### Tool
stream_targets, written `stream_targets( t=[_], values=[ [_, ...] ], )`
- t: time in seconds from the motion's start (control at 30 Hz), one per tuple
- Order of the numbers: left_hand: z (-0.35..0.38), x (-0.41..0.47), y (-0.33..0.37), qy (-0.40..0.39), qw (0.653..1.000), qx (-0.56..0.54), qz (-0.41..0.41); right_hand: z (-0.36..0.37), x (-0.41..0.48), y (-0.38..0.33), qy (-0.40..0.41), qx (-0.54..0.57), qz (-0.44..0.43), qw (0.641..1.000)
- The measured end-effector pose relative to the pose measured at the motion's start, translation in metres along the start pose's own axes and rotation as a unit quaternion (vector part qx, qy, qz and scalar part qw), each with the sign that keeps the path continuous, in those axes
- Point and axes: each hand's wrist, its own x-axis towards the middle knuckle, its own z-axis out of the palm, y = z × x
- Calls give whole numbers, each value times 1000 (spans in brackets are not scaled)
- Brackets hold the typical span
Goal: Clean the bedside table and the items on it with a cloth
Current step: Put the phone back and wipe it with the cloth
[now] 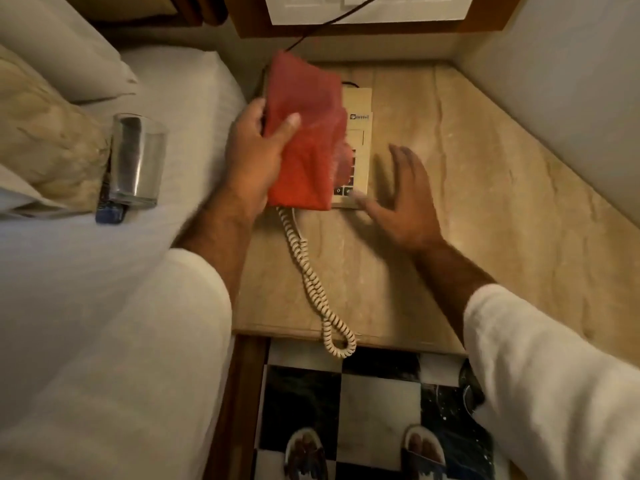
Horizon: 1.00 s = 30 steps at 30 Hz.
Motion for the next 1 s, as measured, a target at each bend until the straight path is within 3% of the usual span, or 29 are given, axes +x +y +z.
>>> stream_targets(
  t=[0.07,0.13,0.27,0.37,0.43,0.57,0.7,0.83,1.0],
  values=[
    [-11,10,-25,0,988,157,-17,12,7,12,-44,-97,-100,989],
    [-13,11,-47,13,963,269,-2,20,14,21,-28,-177,-162,970],
    [-4,-4,-63,93,917,355,154,27,19,25,-4,-202,-172,964],
    [15,-15,-70,4,837,497,230,26,20,27,-2,-201,-172,964],
    [25,-17,-74,-32,813,538,220,25,22,26,-5,-195,-171,966],
    [35,7,-59,-32,823,529,201,23,23,26,-13,-197,-167,966],
    [43,61,-29,-82,825,535,163,24,24,27,-12,-201,-163,966],
    [52,95,-13,-96,848,501,146,25,24,28,-3,-211,-168,963],
    [42,54,-33,-59,843,504,176,27,23,28,5,-192,-166,967]
  ],
)
